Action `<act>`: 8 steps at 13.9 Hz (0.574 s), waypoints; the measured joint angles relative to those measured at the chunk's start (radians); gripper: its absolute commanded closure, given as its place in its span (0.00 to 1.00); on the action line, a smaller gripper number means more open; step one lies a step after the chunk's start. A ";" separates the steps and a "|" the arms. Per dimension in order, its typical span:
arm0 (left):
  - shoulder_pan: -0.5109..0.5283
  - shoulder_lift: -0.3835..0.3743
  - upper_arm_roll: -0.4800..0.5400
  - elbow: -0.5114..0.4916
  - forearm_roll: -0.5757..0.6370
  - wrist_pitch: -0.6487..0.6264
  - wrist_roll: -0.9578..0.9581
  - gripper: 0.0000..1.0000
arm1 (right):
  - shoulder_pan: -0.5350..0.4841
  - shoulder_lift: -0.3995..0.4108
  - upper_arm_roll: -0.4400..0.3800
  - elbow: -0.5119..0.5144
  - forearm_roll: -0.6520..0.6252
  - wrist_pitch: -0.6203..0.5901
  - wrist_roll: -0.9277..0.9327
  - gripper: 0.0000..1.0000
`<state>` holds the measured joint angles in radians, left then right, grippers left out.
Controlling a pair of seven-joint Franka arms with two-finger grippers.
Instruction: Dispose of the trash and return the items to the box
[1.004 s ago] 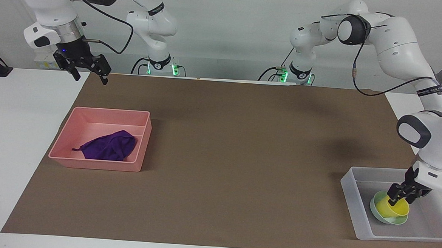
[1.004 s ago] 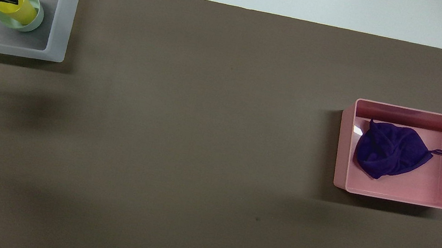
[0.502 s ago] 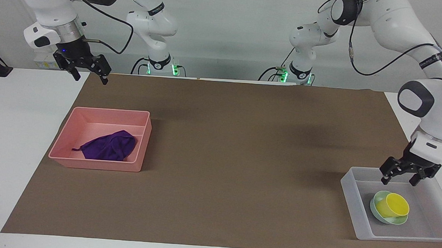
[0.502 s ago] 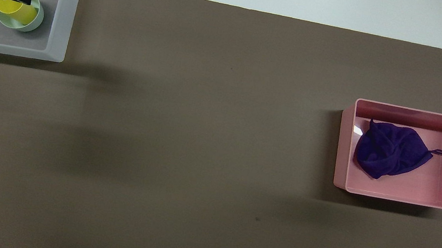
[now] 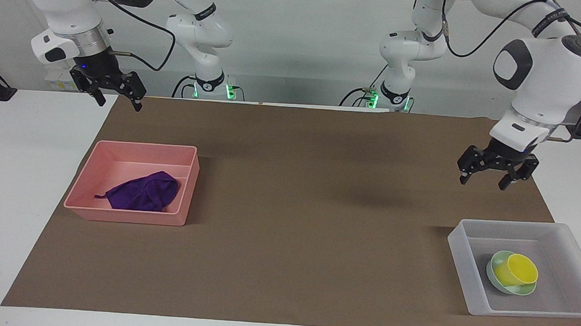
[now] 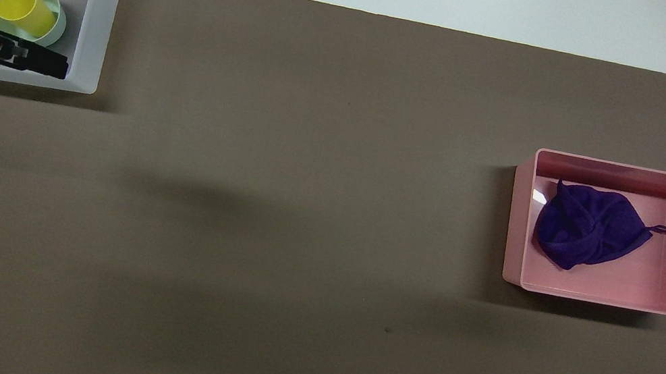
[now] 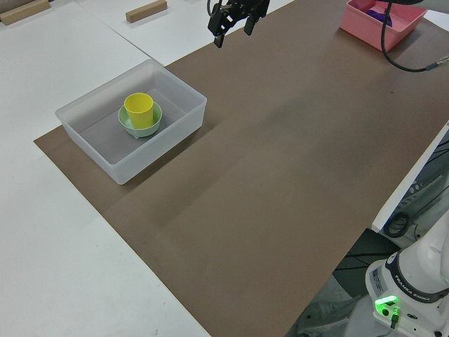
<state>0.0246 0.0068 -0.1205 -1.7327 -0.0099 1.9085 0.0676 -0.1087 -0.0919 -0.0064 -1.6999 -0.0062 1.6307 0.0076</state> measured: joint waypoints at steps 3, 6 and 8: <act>-0.014 -0.045 0.001 -0.014 0.000 -0.071 -0.015 0.00 | 0.000 0.000 0.000 0.000 0.000 0.000 0.000 0.00; -0.013 -0.035 0.010 0.075 0.000 -0.181 -0.015 0.00 | 0.000 0.000 0.000 0.000 0.000 0.000 0.000 0.00; -0.012 -0.022 0.013 0.119 0.000 -0.220 -0.015 0.00 | 0.000 0.000 0.000 0.000 0.000 0.000 0.000 0.00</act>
<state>0.0122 -0.0149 -0.1075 -1.6137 -0.0098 1.6887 0.0528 -0.1087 -0.0919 -0.0064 -1.6999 -0.0062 1.6307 0.0076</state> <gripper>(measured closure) 0.000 0.000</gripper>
